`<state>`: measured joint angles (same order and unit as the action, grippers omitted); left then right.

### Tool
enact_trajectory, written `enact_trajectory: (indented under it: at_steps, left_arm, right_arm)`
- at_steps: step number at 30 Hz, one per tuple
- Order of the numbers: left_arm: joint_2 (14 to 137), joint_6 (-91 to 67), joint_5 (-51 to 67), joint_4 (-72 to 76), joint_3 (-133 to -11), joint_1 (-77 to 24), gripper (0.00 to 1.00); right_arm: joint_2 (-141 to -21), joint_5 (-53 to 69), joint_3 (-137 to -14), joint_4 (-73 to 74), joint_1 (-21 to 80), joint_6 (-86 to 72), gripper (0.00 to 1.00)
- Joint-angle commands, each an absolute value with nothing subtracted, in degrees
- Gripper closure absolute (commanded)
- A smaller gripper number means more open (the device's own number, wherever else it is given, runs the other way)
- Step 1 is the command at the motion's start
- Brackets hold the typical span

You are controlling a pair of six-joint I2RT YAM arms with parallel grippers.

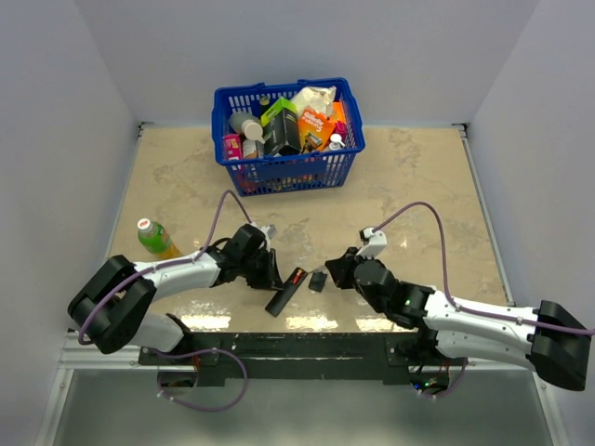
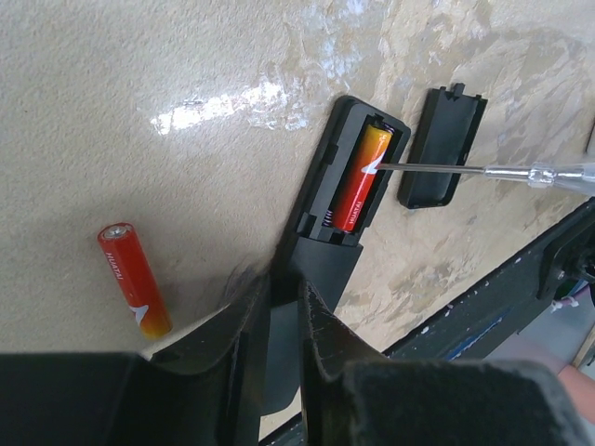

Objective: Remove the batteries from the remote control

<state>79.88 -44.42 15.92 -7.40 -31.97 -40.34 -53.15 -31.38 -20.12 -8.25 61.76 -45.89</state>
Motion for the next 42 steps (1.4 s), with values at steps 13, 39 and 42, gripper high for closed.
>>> enact_trajectory:
  at_steps: [13, 39, 42]
  left_arm:
    - [81.56, -45.62, 14.85, -5.1, -31.29, -41.22, 0.78]
    - [82.27, -46.14, 13.89, -4.22, -30.76, -41.48, 0.78]
    - [81.92, -46.41, 13.89, -4.13, -30.59, -41.66, 0.78]
  right_arm:
    - [-50.71, -24.88, -14.94, -17.05, 59.24, -52.47, 1.0]
    - [-47.99, -18.55, -10.28, -24.96, 58.01, -61.08, 1.0]
    - [-48.25, -18.19, -11.34, -24.43, 57.92, -60.73, 1.0]
